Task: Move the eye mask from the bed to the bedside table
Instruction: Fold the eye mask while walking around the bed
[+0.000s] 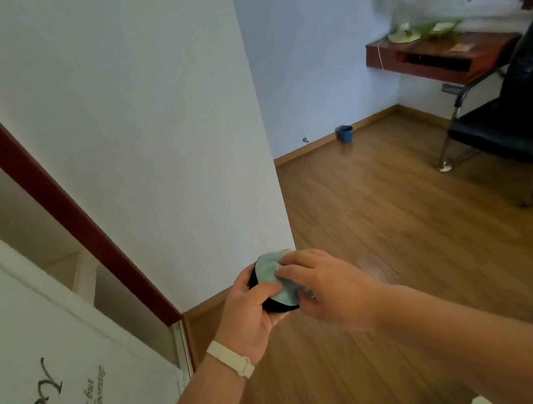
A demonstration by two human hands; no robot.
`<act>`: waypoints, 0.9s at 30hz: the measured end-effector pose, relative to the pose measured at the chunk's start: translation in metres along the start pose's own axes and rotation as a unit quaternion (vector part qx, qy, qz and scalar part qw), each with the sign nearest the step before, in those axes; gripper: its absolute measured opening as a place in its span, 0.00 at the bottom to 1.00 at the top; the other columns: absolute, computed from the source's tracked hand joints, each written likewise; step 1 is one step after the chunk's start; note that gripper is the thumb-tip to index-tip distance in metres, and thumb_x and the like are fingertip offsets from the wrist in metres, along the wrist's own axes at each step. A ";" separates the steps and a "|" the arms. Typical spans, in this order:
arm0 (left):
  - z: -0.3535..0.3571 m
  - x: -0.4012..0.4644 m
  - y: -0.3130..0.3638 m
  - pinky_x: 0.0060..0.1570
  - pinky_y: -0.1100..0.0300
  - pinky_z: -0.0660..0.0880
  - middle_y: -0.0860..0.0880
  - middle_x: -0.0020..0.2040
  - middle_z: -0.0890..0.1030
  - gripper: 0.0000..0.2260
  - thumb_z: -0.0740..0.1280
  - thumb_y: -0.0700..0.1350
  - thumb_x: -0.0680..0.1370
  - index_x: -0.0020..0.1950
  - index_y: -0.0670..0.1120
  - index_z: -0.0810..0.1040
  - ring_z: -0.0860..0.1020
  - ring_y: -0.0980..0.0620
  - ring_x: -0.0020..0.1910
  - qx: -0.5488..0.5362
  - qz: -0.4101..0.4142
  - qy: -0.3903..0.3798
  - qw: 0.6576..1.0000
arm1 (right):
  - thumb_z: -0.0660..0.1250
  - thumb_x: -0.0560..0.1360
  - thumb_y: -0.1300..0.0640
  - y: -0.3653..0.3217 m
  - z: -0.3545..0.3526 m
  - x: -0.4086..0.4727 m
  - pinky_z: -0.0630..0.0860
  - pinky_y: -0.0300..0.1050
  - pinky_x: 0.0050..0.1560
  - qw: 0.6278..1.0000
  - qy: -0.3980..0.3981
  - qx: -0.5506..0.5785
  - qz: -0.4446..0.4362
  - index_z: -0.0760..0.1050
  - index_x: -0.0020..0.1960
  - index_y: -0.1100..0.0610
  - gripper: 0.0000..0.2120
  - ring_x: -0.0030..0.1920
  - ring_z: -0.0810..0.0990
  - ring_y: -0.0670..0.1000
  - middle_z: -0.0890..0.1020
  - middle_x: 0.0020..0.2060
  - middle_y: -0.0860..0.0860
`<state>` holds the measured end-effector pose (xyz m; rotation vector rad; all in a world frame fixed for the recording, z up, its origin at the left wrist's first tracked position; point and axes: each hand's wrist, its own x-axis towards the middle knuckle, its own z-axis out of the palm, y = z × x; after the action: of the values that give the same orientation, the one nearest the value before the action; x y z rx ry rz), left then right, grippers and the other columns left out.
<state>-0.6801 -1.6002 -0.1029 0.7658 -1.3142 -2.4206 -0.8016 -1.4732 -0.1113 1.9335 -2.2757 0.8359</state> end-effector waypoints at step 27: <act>0.082 0.373 0.082 0.46 0.48 0.81 0.40 0.52 0.85 0.15 0.64 0.32 0.77 0.56 0.47 0.84 0.84 0.41 0.52 0.076 -0.147 -0.297 0.940 | 0.66 0.73 0.62 0.212 -0.032 0.161 0.63 0.41 0.64 0.950 0.056 -0.127 0.280 0.71 0.67 0.56 0.22 0.65 0.70 0.55 0.72 0.66 0.54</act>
<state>-1.0330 -1.7666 -0.1154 0.2720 -1.7169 -2.9626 -1.0437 -1.5892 -0.1038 1.1155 -2.7309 0.6142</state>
